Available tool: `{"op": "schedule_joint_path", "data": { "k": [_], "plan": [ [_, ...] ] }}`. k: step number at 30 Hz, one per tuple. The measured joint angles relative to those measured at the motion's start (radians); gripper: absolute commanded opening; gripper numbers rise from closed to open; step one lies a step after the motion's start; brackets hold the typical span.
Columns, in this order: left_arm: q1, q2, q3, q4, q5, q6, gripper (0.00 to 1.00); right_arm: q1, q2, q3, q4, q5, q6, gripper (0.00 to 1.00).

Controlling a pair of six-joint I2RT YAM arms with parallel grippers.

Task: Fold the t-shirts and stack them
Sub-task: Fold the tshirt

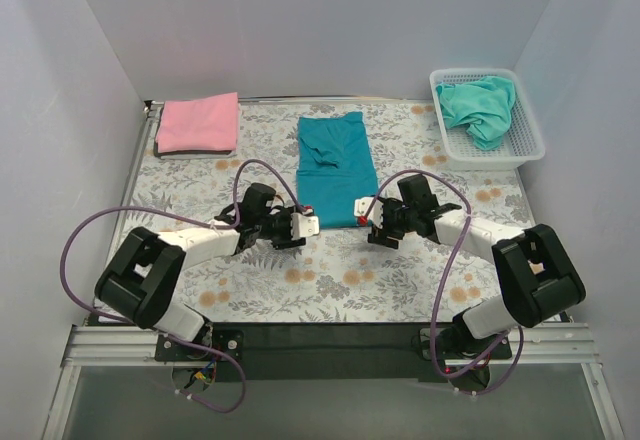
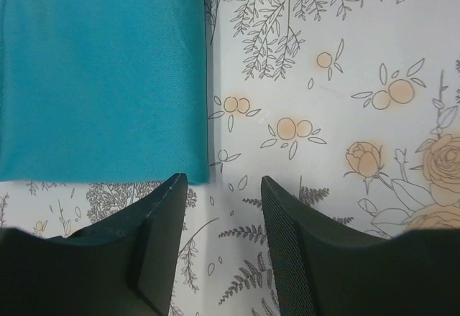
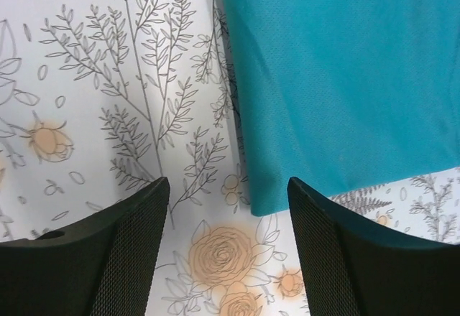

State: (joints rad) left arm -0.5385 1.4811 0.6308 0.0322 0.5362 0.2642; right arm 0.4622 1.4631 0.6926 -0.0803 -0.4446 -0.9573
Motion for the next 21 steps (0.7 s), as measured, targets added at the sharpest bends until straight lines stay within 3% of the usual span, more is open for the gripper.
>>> {"op": "schedule_joint_path", "data": {
  "k": [8, 14, 15, 18, 21],
  "plan": [
    [-0.008, 0.127, 0.048, 0.061, -0.003, 0.025, 0.41, 0.005, 0.052, -0.021, 0.140, 0.034, -0.107, 0.51],
    [-0.011, 0.159, 0.063, 0.100, -0.013, 0.033, 0.36, 0.005, 0.085, -0.022, 0.169, 0.047, -0.151, 0.27],
    [-0.011, 0.162, 0.063, 0.104, -0.014, 0.035, 0.32, 0.005, 0.089, -0.022, 0.169, 0.049, -0.154, 0.17],
    [-0.011, 0.167, 0.063, 0.108, -0.023, 0.040, 0.21, 0.005, 0.104, -0.021, 0.174, 0.053, -0.166, 0.01],
    [-0.011, 0.172, 0.066, 0.102, -0.027, 0.044, 0.07, 0.005, 0.109, -0.018, 0.178, 0.060, -0.164, 0.01]
  ]
}}
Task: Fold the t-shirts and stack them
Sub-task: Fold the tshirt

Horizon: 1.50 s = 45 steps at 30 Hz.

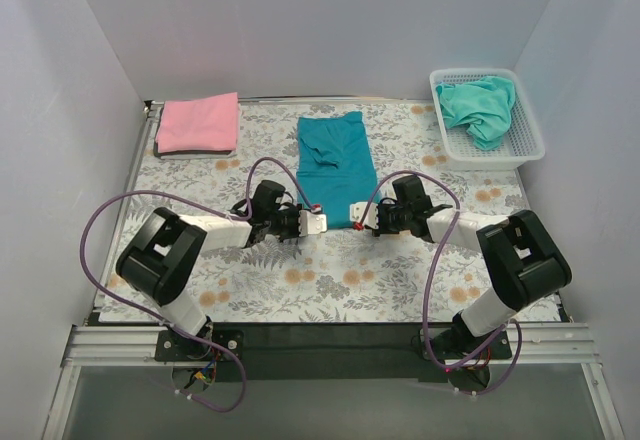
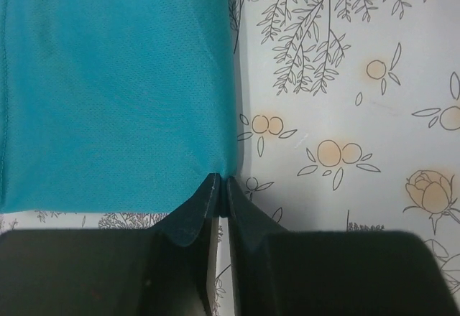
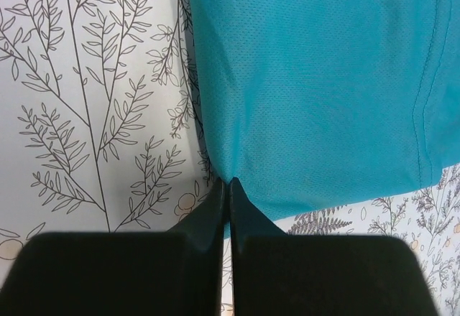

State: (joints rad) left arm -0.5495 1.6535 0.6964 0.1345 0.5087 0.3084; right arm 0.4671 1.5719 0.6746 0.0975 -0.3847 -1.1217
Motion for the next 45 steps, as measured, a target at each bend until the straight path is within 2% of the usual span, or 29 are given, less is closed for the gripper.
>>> {"op": "schedule_joint_path", "data": {
  "k": [3, 8, 13, 24, 33, 40, 45],
  "plan": [
    [-0.002, 0.003, 0.010, -0.022, -0.005, 0.002, 0.00, 0.000, 0.000, 0.008, -0.018, 0.003, 0.000, 0.01],
    [-0.003, -0.019, 0.019, -0.095, 0.013, 0.002, 0.00, 0.011, -0.037, 0.010, -0.079, -0.005, 0.004, 0.01],
    [-0.018, -0.083, 0.016, -0.221, 0.042, -0.009, 0.00, 0.062, -0.147, -0.011, -0.150, -0.021, 0.019, 0.01],
    [-0.151, -0.410, -0.114, -0.470, 0.146, -0.054, 0.00, 0.239, -0.473, -0.200, -0.310, -0.058, 0.102, 0.01],
    [-0.176, -0.640, -0.096, -0.752, 0.275, -0.088, 0.00, 0.349, -0.733, -0.184, -0.510, -0.127, 0.208, 0.01],
    [-0.177, -0.690, -0.006, -0.898, 0.325, -0.121, 0.00, 0.365, -0.742, -0.068, -0.613, -0.161, 0.257, 0.01],
    [-0.157, -0.708, 0.020, -0.935, 0.335, -0.142, 0.00, 0.365, -0.703, 0.010, -0.628, -0.163, 0.259, 0.01]
  ]
}}
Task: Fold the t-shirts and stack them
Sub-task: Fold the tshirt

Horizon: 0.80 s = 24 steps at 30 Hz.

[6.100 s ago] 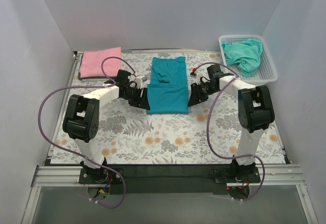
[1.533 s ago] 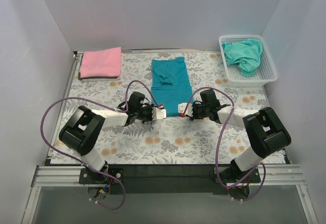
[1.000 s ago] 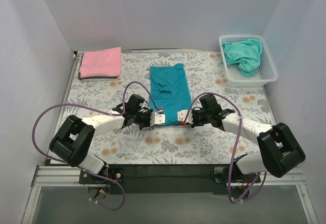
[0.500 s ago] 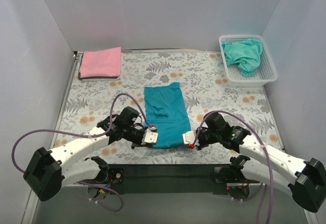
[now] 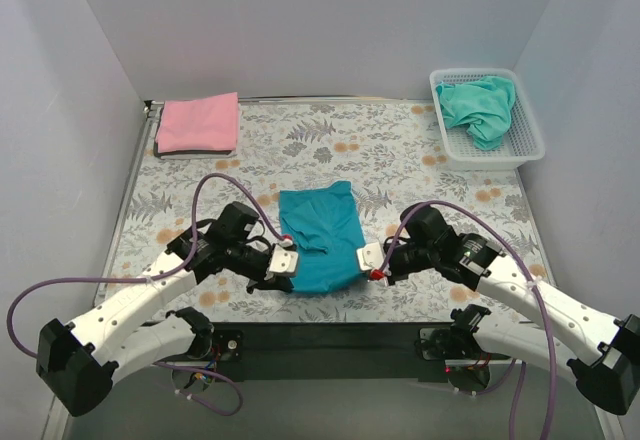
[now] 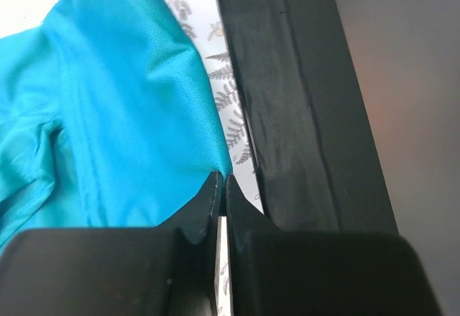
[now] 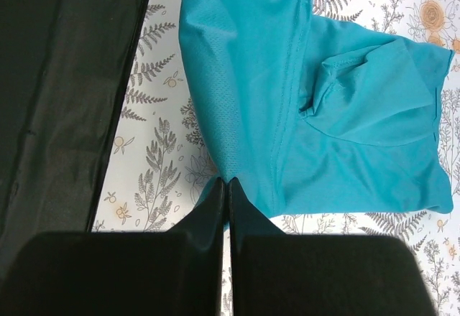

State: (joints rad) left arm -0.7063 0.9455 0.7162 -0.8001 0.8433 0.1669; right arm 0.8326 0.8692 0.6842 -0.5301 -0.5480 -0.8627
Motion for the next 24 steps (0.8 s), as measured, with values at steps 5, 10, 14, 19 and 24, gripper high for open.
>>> {"op": "schedule_joint_path", "data": {
  "k": [5, 10, 14, 19, 24],
  "plan": [
    [0.136, 0.013, 0.030, -0.040, 0.038, 0.025, 0.00, -0.002, 0.046, 0.032, -0.003, 0.010, -0.018, 0.01],
    [0.258, 0.130, 0.100, -0.071, 0.084, 0.088, 0.00, -0.047, 0.101, 0.058, -0.012, 0.009, -0.060, 0.01],
    [0.319, 0.238, 0.154, -0.088, 0.119, 0.137, 0.00, -0.116, 0.190, 0.120, -0.021, -0.007, -0.099, 0.01],
    [0.402, 0.352, 0.240, -0.125, 0.163, 0.211, 0.00, -0.191, 0.308, 0.206, -0.021, -0.035, -0.143, 0.01],
    [0.462, 0.479, 0.349, -0.168, 0.197, 0.277, 0.00, -0.240, 0.388, 0.267, -0.022, -0.064, -0.187, 0.01]
  ]
}}
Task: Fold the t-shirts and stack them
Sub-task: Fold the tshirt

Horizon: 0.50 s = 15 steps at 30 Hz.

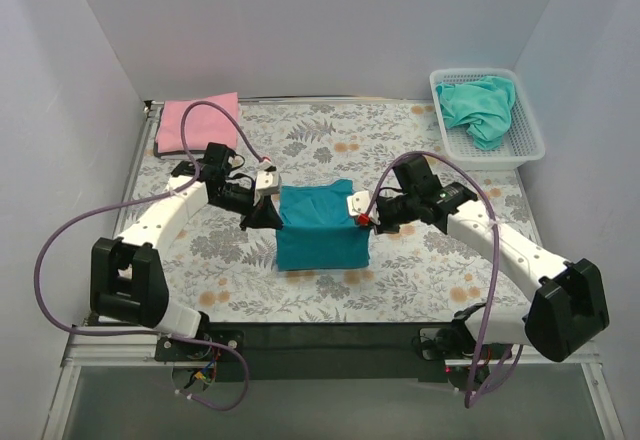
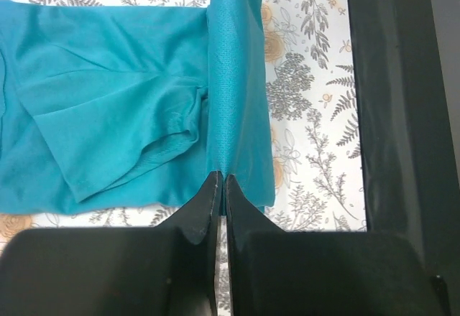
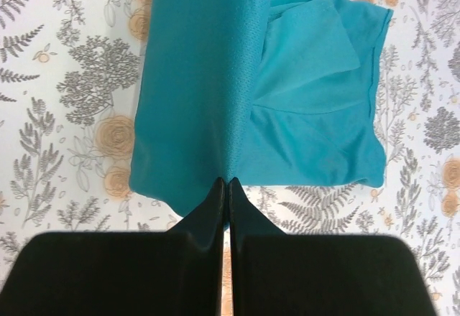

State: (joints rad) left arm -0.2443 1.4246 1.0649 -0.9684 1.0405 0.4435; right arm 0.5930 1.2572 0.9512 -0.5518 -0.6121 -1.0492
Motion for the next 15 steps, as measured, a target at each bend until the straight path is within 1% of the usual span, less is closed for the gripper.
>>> {"op": "schedule_joint_path", "data": {
  "k": [7, 15],
  "plan": [
    [0.046, 0.162, 0.138, -0.032, 0.029, 0.040, 0.00, -0.065, 0.125, 0.122, -0.008, -0.037, -0.060, 0.01],
    [0.108, 0.385, 0.365, -0.029, 0.048, 0.030, 0.00, -0.135, 0.370, 0.357, -0.024, -0.058, -0.110, 0.01]
  ]
}}
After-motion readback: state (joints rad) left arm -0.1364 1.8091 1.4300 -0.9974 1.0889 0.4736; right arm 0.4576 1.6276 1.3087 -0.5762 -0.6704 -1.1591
